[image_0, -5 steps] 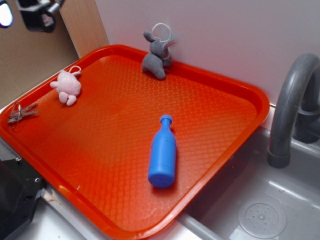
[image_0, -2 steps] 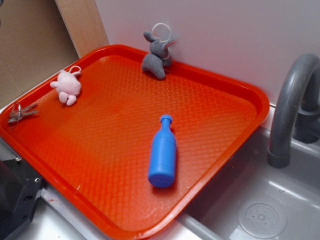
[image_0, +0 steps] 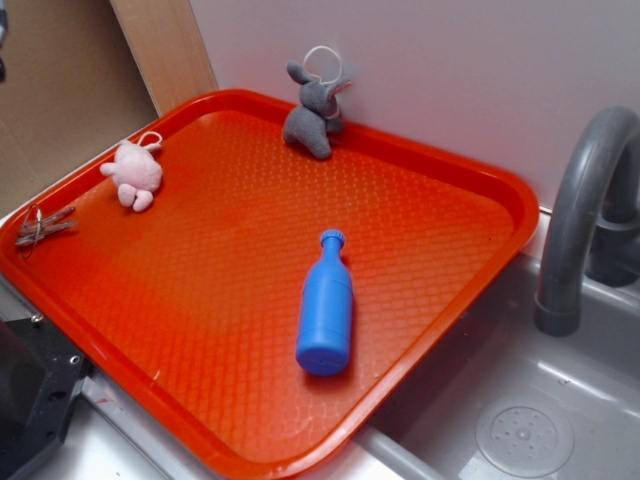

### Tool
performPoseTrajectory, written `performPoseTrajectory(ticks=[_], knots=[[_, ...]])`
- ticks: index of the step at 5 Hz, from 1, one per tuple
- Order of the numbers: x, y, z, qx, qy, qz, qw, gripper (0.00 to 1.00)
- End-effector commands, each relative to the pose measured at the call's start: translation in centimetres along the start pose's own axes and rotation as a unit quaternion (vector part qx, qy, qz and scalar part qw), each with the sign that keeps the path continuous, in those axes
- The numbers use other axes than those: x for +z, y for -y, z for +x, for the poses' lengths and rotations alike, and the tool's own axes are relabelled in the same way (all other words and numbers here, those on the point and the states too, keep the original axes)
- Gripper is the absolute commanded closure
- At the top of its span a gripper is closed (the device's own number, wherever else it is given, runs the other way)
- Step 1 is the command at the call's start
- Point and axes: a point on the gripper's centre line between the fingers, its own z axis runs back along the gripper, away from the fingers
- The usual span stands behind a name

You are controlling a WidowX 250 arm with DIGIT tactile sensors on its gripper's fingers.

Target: Grab the silver keys.

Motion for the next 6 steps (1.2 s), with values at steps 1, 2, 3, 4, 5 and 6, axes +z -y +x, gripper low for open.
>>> performPoseTrajectory(ticks=[1,2,3,4,5,6], knots=[[-5.6,0.9,0.7,0.021,0.037,0.041,0.998,0.00],[-9.3,2.1,2.1,0.023,0.053,0.069,0.996,0.00],[-11.2,3.3,2.4,0.022,0.060,0.085,0.994,0.00],[-13.2,3.7,2.1,0.014,0.054,0.107,0.993,0.00],[-13.1,3.9,1.0,-0.008,0.049,0.109,0.993,0.00],[-11.5,3.1,1.3,-0.007,0.031,0.082,0.996,0.00]])
